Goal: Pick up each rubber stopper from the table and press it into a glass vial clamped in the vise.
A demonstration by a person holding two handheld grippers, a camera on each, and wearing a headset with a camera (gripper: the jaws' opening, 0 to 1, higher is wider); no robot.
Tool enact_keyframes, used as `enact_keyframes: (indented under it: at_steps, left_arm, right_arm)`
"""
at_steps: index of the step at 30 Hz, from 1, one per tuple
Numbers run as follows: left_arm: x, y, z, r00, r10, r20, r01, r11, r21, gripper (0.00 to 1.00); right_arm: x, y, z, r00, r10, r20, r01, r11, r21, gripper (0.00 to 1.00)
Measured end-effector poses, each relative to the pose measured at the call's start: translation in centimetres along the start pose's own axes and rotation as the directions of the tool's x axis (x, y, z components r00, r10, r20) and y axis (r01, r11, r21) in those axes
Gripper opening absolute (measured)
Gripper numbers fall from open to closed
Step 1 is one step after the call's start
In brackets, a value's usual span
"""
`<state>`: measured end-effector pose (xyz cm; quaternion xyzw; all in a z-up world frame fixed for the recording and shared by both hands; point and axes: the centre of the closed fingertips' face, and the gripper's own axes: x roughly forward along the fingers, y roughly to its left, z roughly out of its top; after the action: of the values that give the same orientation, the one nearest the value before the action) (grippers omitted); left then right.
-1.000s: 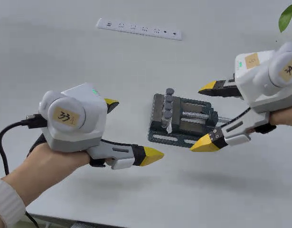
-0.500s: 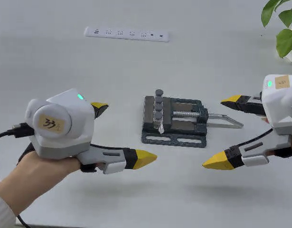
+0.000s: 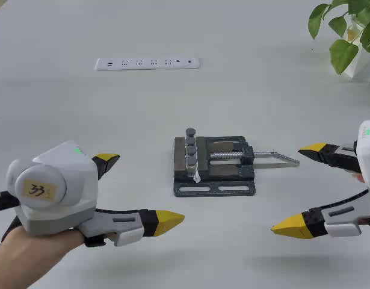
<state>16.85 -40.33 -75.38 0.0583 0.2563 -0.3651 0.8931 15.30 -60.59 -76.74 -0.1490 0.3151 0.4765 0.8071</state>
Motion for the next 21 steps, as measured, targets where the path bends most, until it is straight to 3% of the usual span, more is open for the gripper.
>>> enact_keyframes:
  at_steps: [8,21]
  left_arm:
    - [0.0,-0.4,0.0,0.9998,-0.013,-0.017,0.014,1.000,0.013,0.99]
    - [-0.1,-0.4,0.2,0.9997,-0.013,-0.019,0.012,1.000,-0.004,0.99]
  right_arm:
    - [-0.3,0.1,-0.9,1.0000,-0.006,0.007,0.006,0.999,0.032,0.99]
    - [0.0,0.9,-0.2,0.9997,0.012,0.020,-0.013,0.999,0.038,0.99]
